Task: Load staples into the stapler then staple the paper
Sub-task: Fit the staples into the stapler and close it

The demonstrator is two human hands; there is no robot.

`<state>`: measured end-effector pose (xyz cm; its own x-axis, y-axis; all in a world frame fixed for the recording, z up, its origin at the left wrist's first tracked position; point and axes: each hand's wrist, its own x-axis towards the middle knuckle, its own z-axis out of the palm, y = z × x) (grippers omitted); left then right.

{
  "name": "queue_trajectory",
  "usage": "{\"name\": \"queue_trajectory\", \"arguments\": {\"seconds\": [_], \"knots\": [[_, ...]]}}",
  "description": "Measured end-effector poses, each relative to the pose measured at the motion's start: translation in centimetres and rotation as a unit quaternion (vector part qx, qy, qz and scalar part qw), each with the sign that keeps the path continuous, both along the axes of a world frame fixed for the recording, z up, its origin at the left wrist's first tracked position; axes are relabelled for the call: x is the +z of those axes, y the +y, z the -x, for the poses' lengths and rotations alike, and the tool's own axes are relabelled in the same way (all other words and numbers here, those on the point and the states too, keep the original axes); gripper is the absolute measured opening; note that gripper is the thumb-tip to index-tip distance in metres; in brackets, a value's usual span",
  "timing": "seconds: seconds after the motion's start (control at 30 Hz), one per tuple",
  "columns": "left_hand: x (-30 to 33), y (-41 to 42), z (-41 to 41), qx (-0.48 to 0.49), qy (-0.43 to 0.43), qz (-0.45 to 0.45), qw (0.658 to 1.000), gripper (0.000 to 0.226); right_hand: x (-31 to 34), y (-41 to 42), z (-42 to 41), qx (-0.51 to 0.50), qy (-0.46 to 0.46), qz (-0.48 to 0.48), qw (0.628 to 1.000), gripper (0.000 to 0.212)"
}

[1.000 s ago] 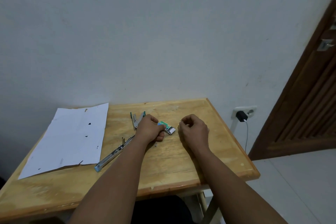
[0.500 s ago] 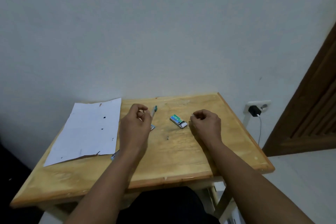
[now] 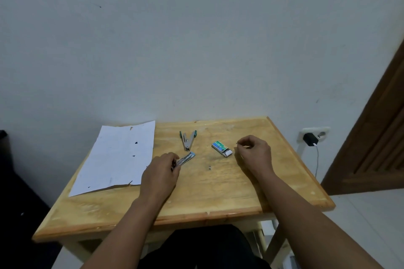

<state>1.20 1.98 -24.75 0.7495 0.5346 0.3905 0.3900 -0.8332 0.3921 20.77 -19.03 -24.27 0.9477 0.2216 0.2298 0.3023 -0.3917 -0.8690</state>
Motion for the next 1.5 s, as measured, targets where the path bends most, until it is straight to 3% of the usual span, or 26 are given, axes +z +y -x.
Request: {"name": "queue_trajectory", "arguments": {"seconds": [0.3, 0.73, 1.07, 1.17, 1.3, 1.5], "knots": [[-0.8, -0.2, 0.2, -0.052, -0.044, -0.049, 0.997, 0.026, -0.4, -0.4, -0.7, 0.015, 0.000, 0.012, 1.000, 0.010], [-0.9, 0.1, 0.7, -0.072, -0.072, -0.054, 0.993, 0.032, 0.8, 0.2, -2.7, 0.079, -0.025, 0.221, 0.972, 0.017], [-1.0, 0.1, 0.7, -0.090, -0.067, -0.025, 0.993, 0.008, 1.6, -0.2, -3.5, 0.105, -0.043, 0.317, 0.942, 0.016], [-1.0, 0.2, 0.6, -0.094, -0.067, -0.021, 0.993, 0.009, 2.0, 0.1, -3.1, 0.105, -0.063, 0.294, 0.948, 0.015], [-1.2, 0.2, 0.5, -0.100, -0.074, -0.008, 0.992, 0.031, 2.9, 1.9, -0.5, 0.145, -0.100, 0.194, 0.965, 0.007], [-0.8, 0.0, 0.5, -0.100, -0.063, 0.019, 0.993, 0.042, 3.5, 6.0, 4.2, 0.312, -0.185, 0.230, 0.903, 0.011]]}}
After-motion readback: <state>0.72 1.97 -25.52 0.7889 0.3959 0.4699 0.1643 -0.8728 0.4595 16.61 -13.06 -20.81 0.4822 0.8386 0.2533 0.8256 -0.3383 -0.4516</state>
